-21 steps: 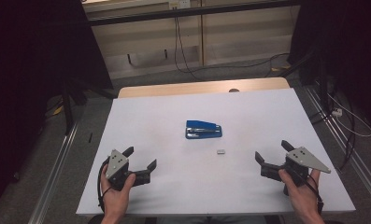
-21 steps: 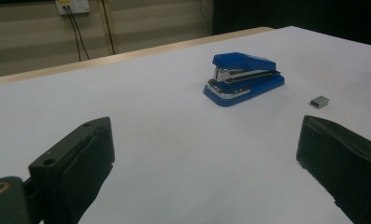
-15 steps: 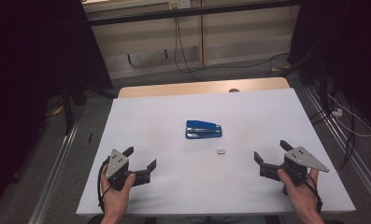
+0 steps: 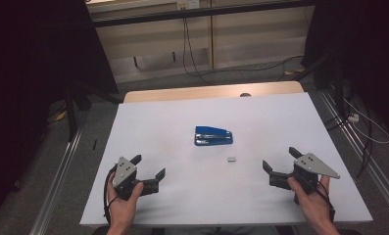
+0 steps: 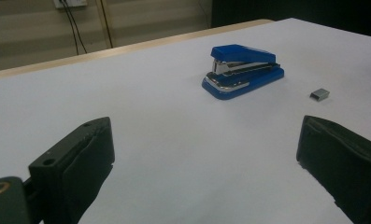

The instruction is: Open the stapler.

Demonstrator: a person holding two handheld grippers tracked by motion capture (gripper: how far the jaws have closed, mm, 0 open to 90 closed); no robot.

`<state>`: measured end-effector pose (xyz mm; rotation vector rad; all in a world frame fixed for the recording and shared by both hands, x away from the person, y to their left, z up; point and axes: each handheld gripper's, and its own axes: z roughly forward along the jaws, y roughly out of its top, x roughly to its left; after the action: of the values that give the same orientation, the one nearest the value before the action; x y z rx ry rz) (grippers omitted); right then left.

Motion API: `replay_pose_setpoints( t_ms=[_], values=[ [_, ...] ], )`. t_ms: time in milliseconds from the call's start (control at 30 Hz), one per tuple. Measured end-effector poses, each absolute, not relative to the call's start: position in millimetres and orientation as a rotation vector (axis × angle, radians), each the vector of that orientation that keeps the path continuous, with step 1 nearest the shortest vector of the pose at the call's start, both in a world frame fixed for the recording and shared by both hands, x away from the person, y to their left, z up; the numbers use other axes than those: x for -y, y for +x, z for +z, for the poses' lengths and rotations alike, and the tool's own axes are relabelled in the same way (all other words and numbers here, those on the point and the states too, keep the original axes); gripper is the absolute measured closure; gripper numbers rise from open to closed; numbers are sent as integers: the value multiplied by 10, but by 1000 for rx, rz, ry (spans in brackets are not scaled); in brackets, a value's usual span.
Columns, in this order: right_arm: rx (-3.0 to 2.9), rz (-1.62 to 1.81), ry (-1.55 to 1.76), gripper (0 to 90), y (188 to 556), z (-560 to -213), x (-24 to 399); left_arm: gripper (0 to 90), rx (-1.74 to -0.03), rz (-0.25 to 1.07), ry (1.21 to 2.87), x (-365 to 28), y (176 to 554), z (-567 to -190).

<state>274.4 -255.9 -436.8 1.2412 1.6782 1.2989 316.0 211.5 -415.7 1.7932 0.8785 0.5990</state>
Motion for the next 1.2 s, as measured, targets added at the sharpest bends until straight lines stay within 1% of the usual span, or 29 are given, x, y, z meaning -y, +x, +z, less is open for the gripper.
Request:
replay_pose_setpoints(
  t_ms=[467,667,700,867,933,967,1133,1200],
  values=[
    [-1700,1299,1246,12,2774,-4393,2506,43,-842,597,1806,-2059,3161,-4146],
    [-1719,1313,1262,13,2821,-4417,2485,54,-839,557,1836,-2020,3210,-4171],
    [-1731,1313,1272,16,2853,-4424,2467,55,-843,534,1835,-2004,3224,-4181],
    [-1727,1326,1271,13,2886,-4398,2441,55,-831,527,1849,-1974,3241,-4183],
    [-1728,1325,1273,12,2902,-4390,2414,74,-817,520,1867,-1962,3259,-4179],
    [-1735,1334,1260,11,2925,-4396,2387,79,-812,490,1876,-1943,3274,-4178],
    [-1762,1330,1234,11,2956,-4411,2340,77,-805,479,1886,-1919,3298,-4176],
    [-1776,1340,1215,12,2977,-4400,2306,77,-806,453,1892,-1913,3329,-4178]
  ],
)
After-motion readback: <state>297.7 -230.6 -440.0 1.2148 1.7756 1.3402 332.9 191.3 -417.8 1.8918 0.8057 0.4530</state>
